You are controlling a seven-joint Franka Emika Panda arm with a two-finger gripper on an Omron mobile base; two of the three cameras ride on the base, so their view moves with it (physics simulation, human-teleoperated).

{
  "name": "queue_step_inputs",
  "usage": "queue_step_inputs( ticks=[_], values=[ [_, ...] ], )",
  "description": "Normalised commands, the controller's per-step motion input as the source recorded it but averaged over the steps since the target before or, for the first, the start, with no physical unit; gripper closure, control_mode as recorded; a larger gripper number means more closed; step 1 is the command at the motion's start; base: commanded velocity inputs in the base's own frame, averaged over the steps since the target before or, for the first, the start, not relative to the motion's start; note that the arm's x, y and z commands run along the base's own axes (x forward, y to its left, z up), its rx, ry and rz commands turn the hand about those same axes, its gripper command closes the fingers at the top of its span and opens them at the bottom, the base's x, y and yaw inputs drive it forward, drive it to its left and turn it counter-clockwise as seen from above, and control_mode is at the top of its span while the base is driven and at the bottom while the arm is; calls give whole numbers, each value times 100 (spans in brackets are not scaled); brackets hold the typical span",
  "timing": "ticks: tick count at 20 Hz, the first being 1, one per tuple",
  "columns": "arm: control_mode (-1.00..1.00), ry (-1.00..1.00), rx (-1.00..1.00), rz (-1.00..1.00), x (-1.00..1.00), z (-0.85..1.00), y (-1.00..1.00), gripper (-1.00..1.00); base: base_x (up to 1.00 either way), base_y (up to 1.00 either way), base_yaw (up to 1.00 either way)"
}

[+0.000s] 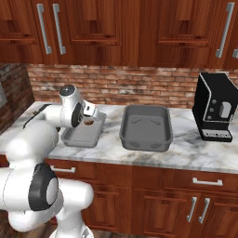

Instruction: Place one mushroom and one chicken drumstick in each tupperware on the nearby counter, to pack two identical lunches.

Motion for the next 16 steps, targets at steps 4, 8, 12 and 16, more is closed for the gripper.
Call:
queue_step_inputs(
  ticks=[4,8,12,16],
  values=[
    [-100,-2,0,6,-100,100,-40,-100,0,0,0],
    [-100,0,-1,11,-100,85,-16,-100,0,0,0],
    [-100,0,-10,18,-100,33,4,-100,0,0,0],
    [-100,0,-14,16,-100,7,6,-100,0,0,0]
  ],
)
